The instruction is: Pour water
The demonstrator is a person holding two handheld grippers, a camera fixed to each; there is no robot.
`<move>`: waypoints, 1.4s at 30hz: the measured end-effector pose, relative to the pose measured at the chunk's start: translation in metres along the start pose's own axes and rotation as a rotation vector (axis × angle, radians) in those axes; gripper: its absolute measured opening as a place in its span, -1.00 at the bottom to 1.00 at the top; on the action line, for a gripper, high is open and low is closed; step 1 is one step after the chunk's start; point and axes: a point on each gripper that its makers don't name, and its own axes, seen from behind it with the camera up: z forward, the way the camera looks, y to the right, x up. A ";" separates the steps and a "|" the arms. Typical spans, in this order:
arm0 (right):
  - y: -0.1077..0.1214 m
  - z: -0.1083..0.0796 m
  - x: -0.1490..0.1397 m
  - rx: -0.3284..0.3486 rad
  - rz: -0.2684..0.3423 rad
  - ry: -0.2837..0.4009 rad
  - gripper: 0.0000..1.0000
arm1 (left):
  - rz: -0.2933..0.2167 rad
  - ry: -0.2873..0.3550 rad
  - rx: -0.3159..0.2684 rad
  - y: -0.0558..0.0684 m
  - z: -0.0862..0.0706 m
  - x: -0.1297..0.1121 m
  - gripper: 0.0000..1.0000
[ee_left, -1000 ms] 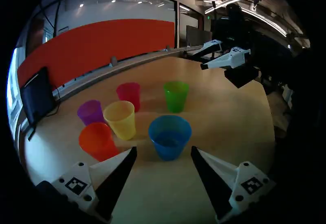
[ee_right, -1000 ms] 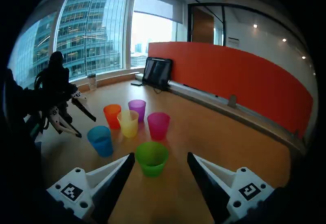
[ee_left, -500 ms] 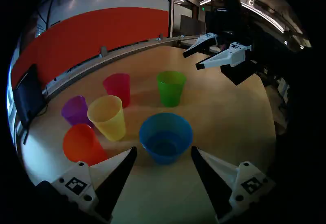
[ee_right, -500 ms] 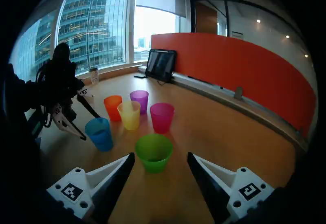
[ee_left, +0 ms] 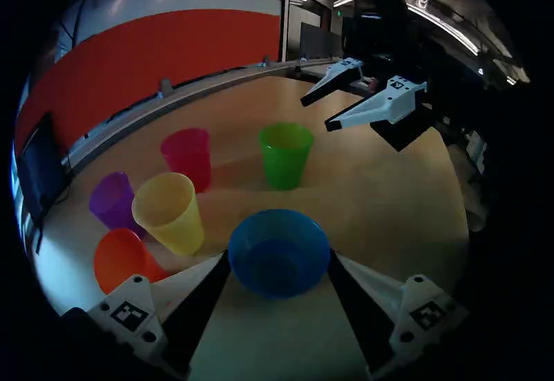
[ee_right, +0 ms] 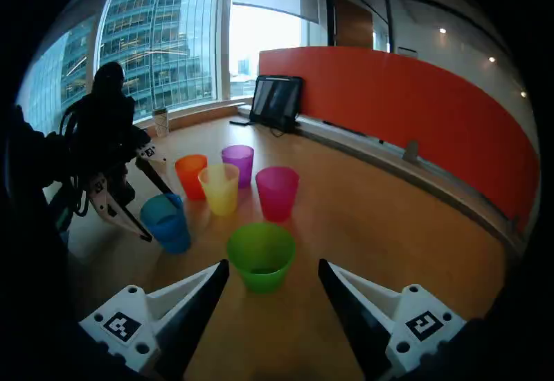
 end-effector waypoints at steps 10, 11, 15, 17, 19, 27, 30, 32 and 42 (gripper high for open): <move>-0.002 0.005 -0.002 0.009 -0.008 -0.011 1.00 | 0.005 -0.001 0.002 -0.001 0.004 0.001 0.97; -0.002 0.005 -0.002 0.009 -0.009 -0.013 1.00 | 0.005 -0.004 0.002 -0.001 0.005 0.000 0.95; -0.002 0.007 -0.004 0.013 -0.009 -0.018 1.00 | 0.007 -0.006 0.011 -0.004 0.005 -0.001 0.75; -0.002 0.008 -0.005 0.014 -0.008 -0.020 1.00 | 0.007 -0.003 0.013 -0.004 0.004 -0.001 0.74; -0.003 0.009 -0.006 0.017 -0.006 -0.022 1.00 | 0.008 -0.003 0.014 -0.005 0.004 -0.001 0.73; -0.005 0.016 -0.010 0.028 -0.007 -0.039 1.00 | 0.014 -0.003 0.020 -0.006 0.002 -0.001 0.73; -0.007 0.020 -0.013 0.035 -0.012 -0.050 1.00 | 0.013 0.005 0.027 -0.008 0.000 0.001 0.73; -0.009 0.023 -0.016 0.041 -0.017 -0.058 1.00 | 0.011 0.012 0.031 -0.008 -0.002 0.003 0.73; -0.011 0.052 -0.024 0.050 -0.039 -0.093 1.00 | 0.013 0.070 0.070 -0.016 -0.020 0.023 0.73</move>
